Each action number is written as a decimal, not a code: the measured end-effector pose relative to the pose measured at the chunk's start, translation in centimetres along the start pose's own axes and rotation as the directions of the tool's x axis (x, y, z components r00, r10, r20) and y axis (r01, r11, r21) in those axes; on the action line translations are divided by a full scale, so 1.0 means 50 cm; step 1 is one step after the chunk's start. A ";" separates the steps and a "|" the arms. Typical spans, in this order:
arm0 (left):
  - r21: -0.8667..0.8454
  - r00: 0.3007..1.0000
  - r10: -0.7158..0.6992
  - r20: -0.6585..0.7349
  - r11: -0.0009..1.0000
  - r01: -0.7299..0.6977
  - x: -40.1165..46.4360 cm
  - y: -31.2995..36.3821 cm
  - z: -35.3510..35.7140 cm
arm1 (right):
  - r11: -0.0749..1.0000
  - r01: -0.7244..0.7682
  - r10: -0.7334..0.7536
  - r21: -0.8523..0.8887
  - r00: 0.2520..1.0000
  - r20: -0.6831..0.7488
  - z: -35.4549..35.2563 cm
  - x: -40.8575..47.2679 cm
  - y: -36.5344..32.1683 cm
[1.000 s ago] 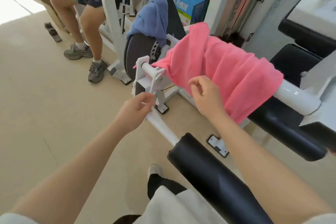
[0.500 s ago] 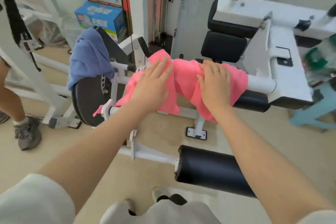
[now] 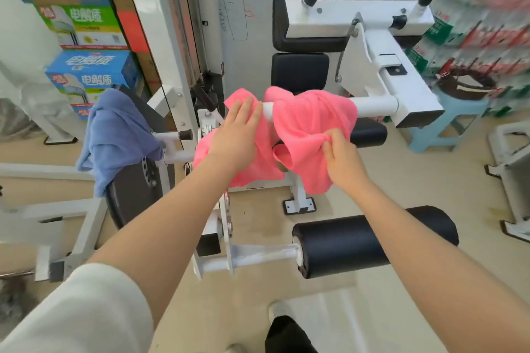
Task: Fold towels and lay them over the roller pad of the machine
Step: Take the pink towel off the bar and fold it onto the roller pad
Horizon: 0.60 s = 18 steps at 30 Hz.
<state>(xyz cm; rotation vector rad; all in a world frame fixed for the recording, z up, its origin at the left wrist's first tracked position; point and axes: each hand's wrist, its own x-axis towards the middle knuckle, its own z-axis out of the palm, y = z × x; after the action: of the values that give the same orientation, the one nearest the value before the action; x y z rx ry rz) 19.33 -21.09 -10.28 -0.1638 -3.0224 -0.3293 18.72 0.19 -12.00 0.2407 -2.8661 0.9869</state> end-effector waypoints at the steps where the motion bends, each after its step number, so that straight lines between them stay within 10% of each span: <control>1: -0.019 1.000 -0.010 -0.001 1.000 0.010 0.002 0.000 -0.002 | 0.997 -0.061 0.060 0.046 0.998 0.017 0.008 -0.014 0.016; 12: 0.162 0.994 0.065 -0.083 0.985 -0.050 -0.012 0.010 0.012 | 0.597 -0.524 0.510 0.607 0.832 0.216 0.031 -0.108 0.068; 18: -0.211 0.910 0.342 -0.235 0.896 -0.391 -0.029 0.095 0.030 | 0.278 -0.442 0.492 0.853 0.828 0.269 -0.042 -0.093 0.064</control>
<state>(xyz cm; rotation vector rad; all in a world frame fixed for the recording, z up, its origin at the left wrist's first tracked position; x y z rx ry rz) 21.17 -16.27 -10.89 -0.6740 -2.6688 -0.6507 22.80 4.51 -12.95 -0.6367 -1.9923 2.5388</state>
